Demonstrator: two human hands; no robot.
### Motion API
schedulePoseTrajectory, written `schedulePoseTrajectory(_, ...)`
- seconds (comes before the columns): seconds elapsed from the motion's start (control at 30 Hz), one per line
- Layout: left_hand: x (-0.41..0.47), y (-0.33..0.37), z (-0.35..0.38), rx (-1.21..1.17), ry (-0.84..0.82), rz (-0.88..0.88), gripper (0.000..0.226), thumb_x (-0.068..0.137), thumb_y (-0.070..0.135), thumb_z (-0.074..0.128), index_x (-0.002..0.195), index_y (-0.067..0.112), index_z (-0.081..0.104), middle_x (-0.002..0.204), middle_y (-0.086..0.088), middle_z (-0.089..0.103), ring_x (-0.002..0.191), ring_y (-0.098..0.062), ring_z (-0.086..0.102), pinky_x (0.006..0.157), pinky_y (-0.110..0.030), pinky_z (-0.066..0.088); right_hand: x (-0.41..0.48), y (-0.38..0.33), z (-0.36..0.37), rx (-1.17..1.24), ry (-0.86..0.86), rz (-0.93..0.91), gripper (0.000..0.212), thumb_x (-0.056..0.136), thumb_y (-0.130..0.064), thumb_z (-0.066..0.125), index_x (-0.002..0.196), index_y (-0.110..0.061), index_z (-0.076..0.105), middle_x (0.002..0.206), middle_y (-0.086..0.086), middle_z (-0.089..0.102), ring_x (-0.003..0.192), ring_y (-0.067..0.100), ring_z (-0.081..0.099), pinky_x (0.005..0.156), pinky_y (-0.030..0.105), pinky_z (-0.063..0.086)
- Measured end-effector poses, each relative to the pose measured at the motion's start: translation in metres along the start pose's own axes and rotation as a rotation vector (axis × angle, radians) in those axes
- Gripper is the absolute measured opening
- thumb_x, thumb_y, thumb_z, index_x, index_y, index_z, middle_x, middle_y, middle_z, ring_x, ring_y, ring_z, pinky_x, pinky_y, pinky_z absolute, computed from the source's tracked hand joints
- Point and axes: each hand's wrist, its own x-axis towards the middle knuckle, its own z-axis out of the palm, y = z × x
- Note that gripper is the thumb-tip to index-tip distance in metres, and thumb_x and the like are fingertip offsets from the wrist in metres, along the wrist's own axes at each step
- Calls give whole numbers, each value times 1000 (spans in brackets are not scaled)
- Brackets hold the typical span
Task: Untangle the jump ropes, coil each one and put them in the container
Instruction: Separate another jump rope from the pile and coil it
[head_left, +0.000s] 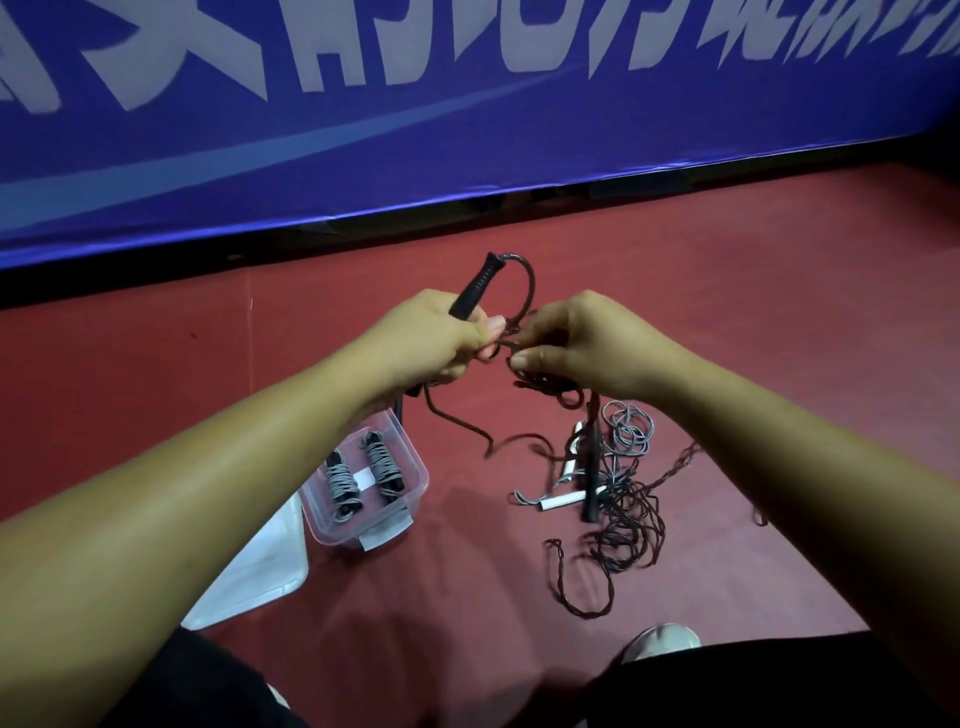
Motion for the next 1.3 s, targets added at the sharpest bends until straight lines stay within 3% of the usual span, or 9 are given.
schedulePoseTrajectory(0.13, 3, 3, -21, -215, 177, -87, 25, 97, 7, 58, 73, 9, 51, 61, -4, 47, 37, -5, 27, 37, -16, 20, 2, 43, -5, -394, -46, 83, 12, 90, -24, 72, 97, -14, 76, 87, -1, 72, 74, 13, 62, 67, 20, 49)
schedulePoseTrajectory(0.4, 16, -23, -71, -149, 320, -146, 30, 97, 13, 58, 68, 9, 50, 62, -4, 35, 35, -7, 24, 40, -18, 18, -4, 82, -10, -378, -77, 238, 13, 92, -25, 70, 97, -13, 75, 93, 7, 72, 84, 21, 67, 72, 28, 50)
schedulePoseTrajectory(0.5, 21, -34, -79, 181, 324, -228, 26, 98, 17, 58, 74, 7, 59, 58, -6, 52, 38, -11, 44, 46, -24, 33, -4, 71, -9, -352, -54, 169, 15, 93, -24, 68, 98, -12, 74, 97, 7, 64, 87, 24, 62, 76, 32, 50)
schedulePoseTrajectory(0.63, 16, -32, -68, 808, 216, -203, 20, 96, 25, 61, 107, 10, 70, 89, -11, 69, 84, -28, 63, 74, -33, 45, -6, 40, -9, -184, -48, 110, 9, 91, -18, 68, 84, -14, 72, 91, 9, 63, 80, 23, 63, 68, 29, 49)
schedulePoseTrajectory(0.87, 0, -3, -13, 269, 25, 89, 20, 94, 37, 63, 102, 23, 75, 105, -9, 74, 101, -25, 69, 98, -43, 51, -5, -4, -2, 56, -54, 18, 8, 88, -19, 74, 82, -13, 73, 89, 10, 69, 66, 16, 63, 64, 29, 52)
schedulePoseTrajectory(0.93, -2, -5, -9, 158, -59, 89, 25, 96, 36, 62, 96, 13, 71, 93, -15, 74, 84, -22, 73, 91, -46, 56, -5, -8, -3, 113, -59, 26, 7, 88, -17, 74, 82, -13, 73, 87, 12, 69, 64, 12, 60, 63, 30, 49)
schedulePoseTrajectory(1.07, -6, 1, -11, 302, -94, 131, 25, 98, 31, 57, 78, 16, 60, 64, 1, 64, 49, -1, 52, 49, -12, 39, -9, -7, -9, 165, -56, 42, 8, 87, -17, 76, 81, -13, 72, 83, 12, 70, 63, 14, 60, 63, 37, 49)
schedulePoseTrajectory(1.2, -3, 2, -7, 248, -32, 146, 29, 97, 33, 59, 75, 17, 66, 59, 6, 54, 56, -11, 46, 54, -22, 37, -10, -7, -11, 95, -45, 27, 5, 87, -16, 75, 85, -13, 72, 89, 11, 70, 69, 19, 65, 72, 42, 55)
schedulePoseTrajectory(1.3, 2, 3, -3, 35, 92, 116, 31, 99, 29, 57, 74, 12, 63, 54, 5, 45, 51, -12, 36, 48, -22, 30, -12, -10, -18, 120, 6, -2, 5, 89, -23, 74, 93, -21, 74, 89, -2, 64, 71, 7, 61, 67, 25, 50)
